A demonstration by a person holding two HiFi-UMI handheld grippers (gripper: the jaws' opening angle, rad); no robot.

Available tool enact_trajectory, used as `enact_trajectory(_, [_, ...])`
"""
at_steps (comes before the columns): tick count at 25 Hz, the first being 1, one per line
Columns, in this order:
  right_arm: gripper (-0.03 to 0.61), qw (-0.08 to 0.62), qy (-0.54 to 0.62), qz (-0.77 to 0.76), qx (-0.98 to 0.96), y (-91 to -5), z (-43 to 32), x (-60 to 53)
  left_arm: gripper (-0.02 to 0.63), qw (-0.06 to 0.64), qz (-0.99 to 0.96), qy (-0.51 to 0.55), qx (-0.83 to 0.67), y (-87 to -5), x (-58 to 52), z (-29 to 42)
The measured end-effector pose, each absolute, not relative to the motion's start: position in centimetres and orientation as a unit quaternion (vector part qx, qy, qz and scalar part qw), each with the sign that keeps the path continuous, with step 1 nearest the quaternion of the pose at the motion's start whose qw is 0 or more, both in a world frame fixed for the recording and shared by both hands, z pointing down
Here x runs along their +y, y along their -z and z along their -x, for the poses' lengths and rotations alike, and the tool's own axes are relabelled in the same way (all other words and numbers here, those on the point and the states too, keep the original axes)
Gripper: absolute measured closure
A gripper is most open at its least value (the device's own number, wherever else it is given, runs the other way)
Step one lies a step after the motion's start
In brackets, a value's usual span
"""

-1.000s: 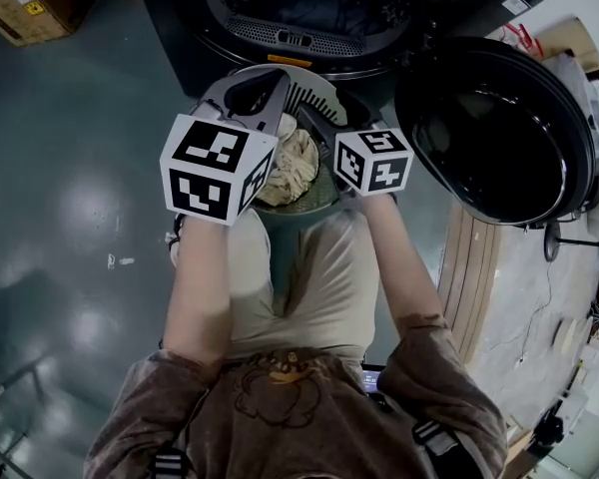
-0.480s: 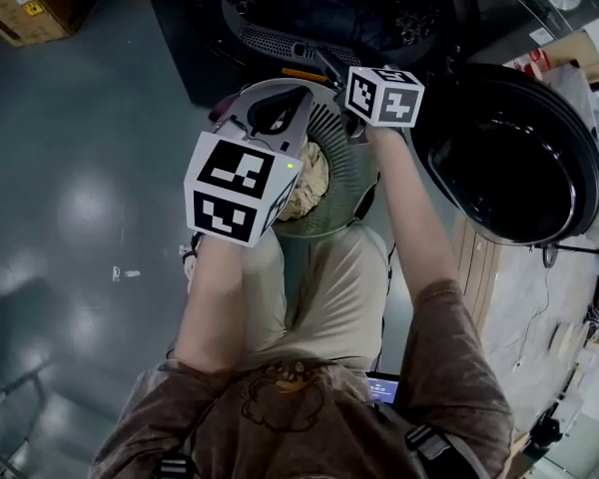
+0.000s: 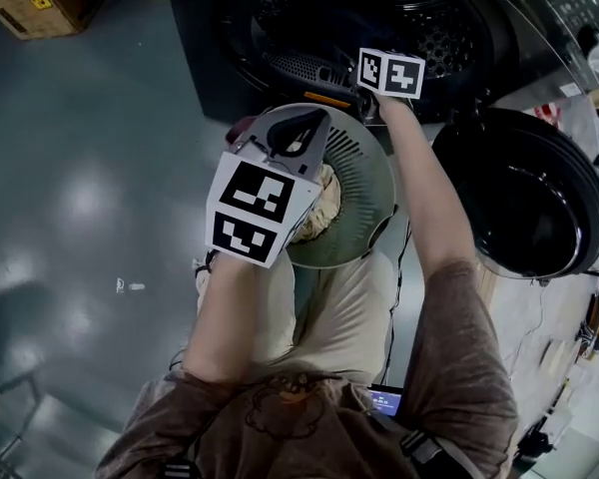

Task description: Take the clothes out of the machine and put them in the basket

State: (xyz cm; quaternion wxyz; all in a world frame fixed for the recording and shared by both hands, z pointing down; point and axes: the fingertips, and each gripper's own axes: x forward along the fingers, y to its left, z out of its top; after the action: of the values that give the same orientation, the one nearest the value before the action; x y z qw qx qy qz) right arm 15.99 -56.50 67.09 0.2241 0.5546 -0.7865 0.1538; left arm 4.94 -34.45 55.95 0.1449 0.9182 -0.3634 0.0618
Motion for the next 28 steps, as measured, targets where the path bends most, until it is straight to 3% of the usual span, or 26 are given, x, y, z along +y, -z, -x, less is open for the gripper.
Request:
enact_trajectory(12, [0.127, 0.399, -0.112, -0.507, -0.756, -71.7, -15.9, -61.1, 0.607, 0.16, -0.92, -0.066, -0.352, -57.3, -36.3, -4.2])
enact_trajectory(23, [0.137, 0.492, -0.156, -0.44, -0.735, -74.8, -16.6, -62.2, 0.607, 0.172, -0.92, -0.065, -0.347, -57.9, -37.0, -3.7])
enact_trajectory(28, [0.165, 0.504, -0.164, -0.43, -0.731, -75.0, -16.4, -61.9, 0.607, 0.174, -0.919, -0.063, -0.347, -57.8, -36.9, -3.2])
